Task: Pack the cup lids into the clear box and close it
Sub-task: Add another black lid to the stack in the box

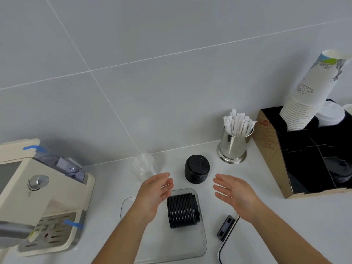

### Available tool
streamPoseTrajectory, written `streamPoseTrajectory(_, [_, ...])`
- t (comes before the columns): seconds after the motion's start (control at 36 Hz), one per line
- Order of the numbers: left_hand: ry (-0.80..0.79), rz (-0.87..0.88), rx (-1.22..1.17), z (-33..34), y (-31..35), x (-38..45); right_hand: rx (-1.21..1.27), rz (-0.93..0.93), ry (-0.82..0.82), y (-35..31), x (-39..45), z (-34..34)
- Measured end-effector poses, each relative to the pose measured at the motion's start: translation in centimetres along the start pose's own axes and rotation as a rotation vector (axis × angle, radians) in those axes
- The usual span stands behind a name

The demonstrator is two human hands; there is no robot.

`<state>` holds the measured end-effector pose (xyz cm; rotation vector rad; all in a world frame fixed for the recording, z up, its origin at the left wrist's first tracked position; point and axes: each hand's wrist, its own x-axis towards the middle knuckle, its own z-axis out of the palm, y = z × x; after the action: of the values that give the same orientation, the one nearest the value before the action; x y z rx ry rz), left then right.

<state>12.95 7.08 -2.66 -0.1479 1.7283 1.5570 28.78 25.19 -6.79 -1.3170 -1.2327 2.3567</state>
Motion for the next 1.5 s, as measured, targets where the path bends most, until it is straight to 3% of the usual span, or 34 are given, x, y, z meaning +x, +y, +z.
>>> streamPoseTrajectory(0.53, [-0.089, -0.053, 0.45, 5.1, 0.4, 10.2, -0.222, 0.046, 0.092, -1.6, 7.7, 2.2])
streamPoseTrajectory(0.83, [-0.101, -0.138, 0.48, 7.0, -1.3, 11.4, -0.39, 0.021, 0.063, -1.9, 7.9, 4.0])
streamPoseTrajectory(1.5, [-0.073, -0.091, 0.4, 6.2, -1.5, 12.0, -0.262, 0.064, 0.036, -0.8, 8.8, 3.2])
